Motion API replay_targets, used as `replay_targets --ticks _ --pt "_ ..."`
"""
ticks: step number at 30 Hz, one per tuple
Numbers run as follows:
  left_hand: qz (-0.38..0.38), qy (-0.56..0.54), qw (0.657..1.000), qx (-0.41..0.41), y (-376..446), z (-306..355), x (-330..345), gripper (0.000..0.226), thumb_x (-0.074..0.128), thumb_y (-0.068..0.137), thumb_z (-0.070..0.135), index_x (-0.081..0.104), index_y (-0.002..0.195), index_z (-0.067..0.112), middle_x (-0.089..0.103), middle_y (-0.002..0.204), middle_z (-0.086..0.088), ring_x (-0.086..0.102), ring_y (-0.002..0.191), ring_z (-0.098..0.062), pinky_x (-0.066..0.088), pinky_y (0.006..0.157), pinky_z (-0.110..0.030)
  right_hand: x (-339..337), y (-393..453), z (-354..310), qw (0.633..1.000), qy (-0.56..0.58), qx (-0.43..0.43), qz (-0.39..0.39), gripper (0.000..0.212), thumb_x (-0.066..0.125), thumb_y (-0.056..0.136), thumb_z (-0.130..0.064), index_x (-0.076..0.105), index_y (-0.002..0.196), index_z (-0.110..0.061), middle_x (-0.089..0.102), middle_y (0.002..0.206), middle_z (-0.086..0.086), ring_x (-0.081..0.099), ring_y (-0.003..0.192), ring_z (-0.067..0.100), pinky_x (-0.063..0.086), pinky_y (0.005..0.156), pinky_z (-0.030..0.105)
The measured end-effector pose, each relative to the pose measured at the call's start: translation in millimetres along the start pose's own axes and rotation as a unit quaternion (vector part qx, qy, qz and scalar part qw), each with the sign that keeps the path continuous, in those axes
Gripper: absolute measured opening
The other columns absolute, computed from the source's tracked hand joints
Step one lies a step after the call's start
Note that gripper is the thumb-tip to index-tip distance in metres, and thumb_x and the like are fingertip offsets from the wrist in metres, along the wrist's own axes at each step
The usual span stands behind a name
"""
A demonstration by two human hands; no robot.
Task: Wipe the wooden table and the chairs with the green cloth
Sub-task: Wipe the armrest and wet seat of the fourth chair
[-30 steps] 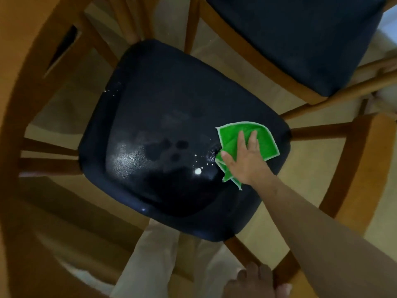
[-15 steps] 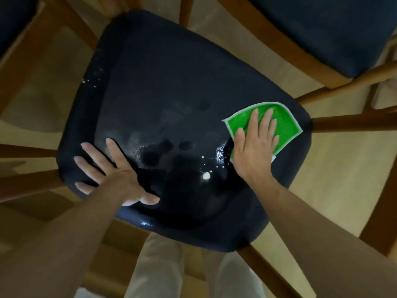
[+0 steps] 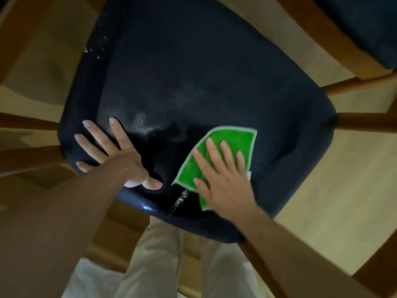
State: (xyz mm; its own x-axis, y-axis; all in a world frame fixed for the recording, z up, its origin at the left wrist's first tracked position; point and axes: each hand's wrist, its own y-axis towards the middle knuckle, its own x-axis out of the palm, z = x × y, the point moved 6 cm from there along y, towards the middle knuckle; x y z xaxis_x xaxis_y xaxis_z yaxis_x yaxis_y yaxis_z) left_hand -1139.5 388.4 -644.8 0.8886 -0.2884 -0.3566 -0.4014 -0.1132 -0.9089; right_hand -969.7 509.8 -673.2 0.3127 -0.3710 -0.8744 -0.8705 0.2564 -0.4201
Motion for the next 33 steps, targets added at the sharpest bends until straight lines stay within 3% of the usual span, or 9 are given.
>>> replay_targets --ticks 3,6,11,14,16,23,29,33 --pt "0.001 0.001 1.000 0.010 0.5 -0.4 2.0 0.153 0.086 0.063 0.046 -0.044 0.135 0.011 -0.048 0.138 -0.022 -0.031 0.136 -0.045 -0.001 0.111 -0.063 -37.2 55.1 33.3 0.998 -0.029 0.018 0.049 0.064 0.038 0.093 -0.053 0.028 0.152 -0.032 0.024 0.161 0.004 0.024 0.145 0.033 0.020 0.112 0.057" --pt "0.008 0.002 1.000 0.008 3.5 -2.9 4.2 0.156 0.087 0.060 0.048 -0.045 0.134 0.012 -0.050 0.137 -0.022 -0.033 0.135 -0.045 -0.001 0.110 -0.066 -68.0 104.5 55.8 0.997 -0.008 0.053 0.050 0.063 0.032 0.097 -0.051 0.017 0.155 -0.032 0.006 0.164 0.001 0.006 0.150 0.031 0.007 0.116 0.056" --pt "0.016 0.013 1.000 0.000 9.5 -4.9 4.6 0.160 0.088 0.058 0.052 -0.049 0.130 0.012 -0.053 0.130 -0.024 -0.032 0.135 -0.047 0.002 0.110 -0.066 -81.0 122.6 57.0 0.991 0.012 0.106 0.085 0.061 0.031 0.100 -0.045 0.015 0.156 -0.028 0.003 0.164 0.004 0.002 0.150 0.032 0.003 0.118 0.055" --pt "-0.022 0.017 0.999 -0.025 11.4 -7.0 5.3 0.165 0.089 0.052 0.054 -0.062 0.105 0.015 -0.067 0.111 -0.025 -0.043 0.127 -0.048 0.001 0.109 -0.067 -67.4 104.2 43.6 0.989 0.002 0.107 0.101 0.061 0.034 0.099 -0.043 0.021 0.155 -0.022 0.011 0.163 0.010 0.009 0.149 0.036 0.009 0.116 0.057" --pt "-0.050 0.013 0.998 -0.036 12.0 -7.5 5.0 0.167 0.090 0.049 0.053 -0.066 0.094 0.014 -0.070 0.103 -0.024 -0.049 0.121 -0.047 -0.001 0.109 -0.068 -53.0 82.2 33.3 0.991 -0.006 0.094 0.096 0.061 0.035 0.099 -0.043 0.024 0.155 -0.021 0.016 0.162 0.011 0.014 0.148 0.037 0.012 0.116 0.057" --pt "-0.080 0.006 0.996 -0.027 11.3 -9.1 5.5 0.165 0.089 0.052 0.054 -0.065 0.096 0.012 -0.069 0.102 -0.027 -0.049 0.117 -0.051 -0.002 0.107 -0.071 4.7 -9.2 -16.6 0.998 -0.057 -0.030 -0.019 0.062 0.035 0.097 -0.041 0.023 0.153 -0.020 0.017 0.160 0.010 0.019 0.143 0.041 0.015 0.111 0.060" --pt "-0.070 -0.003 0.997 -0.014 9.5 -10.6 6.8 0.163 0.088 0.053 0.055 -0.065 0.091 0.014 -0.070 0.100 -0.024 -0.049 0.117 -0.052 -0.004 0.106 -0.071 -21.9 44.1 0.1 0.978 -0.099 -0.181 -0.020 0.060 0.039 0.096 -0.050 0.030 0.151 -0.029 0.026 0.160 0.000 0.026 0.143 0.032 0.025 0.109 0.057" --pt "-0.042 0.001 0.999 -0.004 6.6 -11.5 8.7 0.164 0.088 0.051 0.057 -0.066 0.090 0.016 -0.070 0.100 -0.023 -0.046 0.120 -0.052 -0.001 0.106 -0.072 -61.5 127.3 -2.3 0.981 -0.104 -0.164 0.010 0.060 0.030 0.099 -0.052 0.020 0.154 -0.030 0.012 0.164 0.001 0.015 0.148 0.035 0.015 0.114 0.060"
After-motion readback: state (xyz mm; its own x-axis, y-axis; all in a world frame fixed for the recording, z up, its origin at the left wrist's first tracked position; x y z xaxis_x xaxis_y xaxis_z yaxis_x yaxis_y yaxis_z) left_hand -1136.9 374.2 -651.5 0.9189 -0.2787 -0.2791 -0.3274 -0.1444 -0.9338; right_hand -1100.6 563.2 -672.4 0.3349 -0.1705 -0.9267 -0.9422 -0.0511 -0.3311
